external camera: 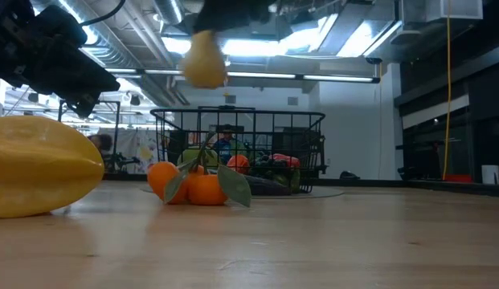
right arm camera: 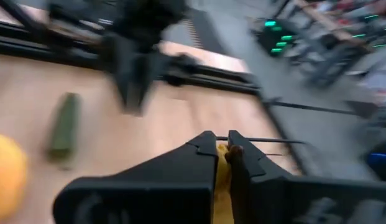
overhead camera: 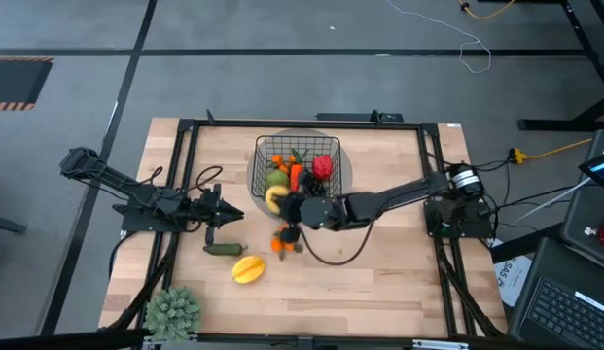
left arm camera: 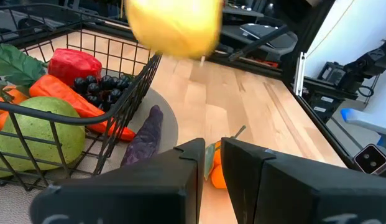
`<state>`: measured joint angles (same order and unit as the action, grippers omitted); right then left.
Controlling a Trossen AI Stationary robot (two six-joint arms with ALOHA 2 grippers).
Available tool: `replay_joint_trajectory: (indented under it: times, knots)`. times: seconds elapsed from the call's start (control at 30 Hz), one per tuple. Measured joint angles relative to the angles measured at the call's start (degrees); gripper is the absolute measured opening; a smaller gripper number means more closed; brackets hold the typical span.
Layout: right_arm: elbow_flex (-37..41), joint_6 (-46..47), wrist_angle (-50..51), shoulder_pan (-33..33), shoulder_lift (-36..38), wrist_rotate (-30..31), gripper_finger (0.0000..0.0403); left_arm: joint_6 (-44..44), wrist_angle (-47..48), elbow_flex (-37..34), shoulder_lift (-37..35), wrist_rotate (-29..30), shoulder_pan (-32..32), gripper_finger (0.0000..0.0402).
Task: Build produce basket
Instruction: Put the yellow pear into the wire organizer
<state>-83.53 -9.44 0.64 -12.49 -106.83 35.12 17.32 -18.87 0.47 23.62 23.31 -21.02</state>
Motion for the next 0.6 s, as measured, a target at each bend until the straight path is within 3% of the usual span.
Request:
replay_joint_trajectory:
  times: [0.17, 0.37, 0.6]
  knots:
    - [0.0, -3.4, 4.1, 1.5, 4.9, 7.2, 0.0006, 0.0, 0.0, 0.0, 0.0, 0.0, 0.0, 0.0041]
    - [0.0, -3.3, 11.8, 5.5, 10.7, 8.2, 0.0006, 0.0, 0.0, 0.0, 0.0, 0.0, 0.0, 0.0041]
    - [0.0, 6.3, 28.5, 12.1, 16.2, -2.9, 0.0007, 0.0, 0.0, 0.0, 0.0, 0.0, 0.0, 0.0041]
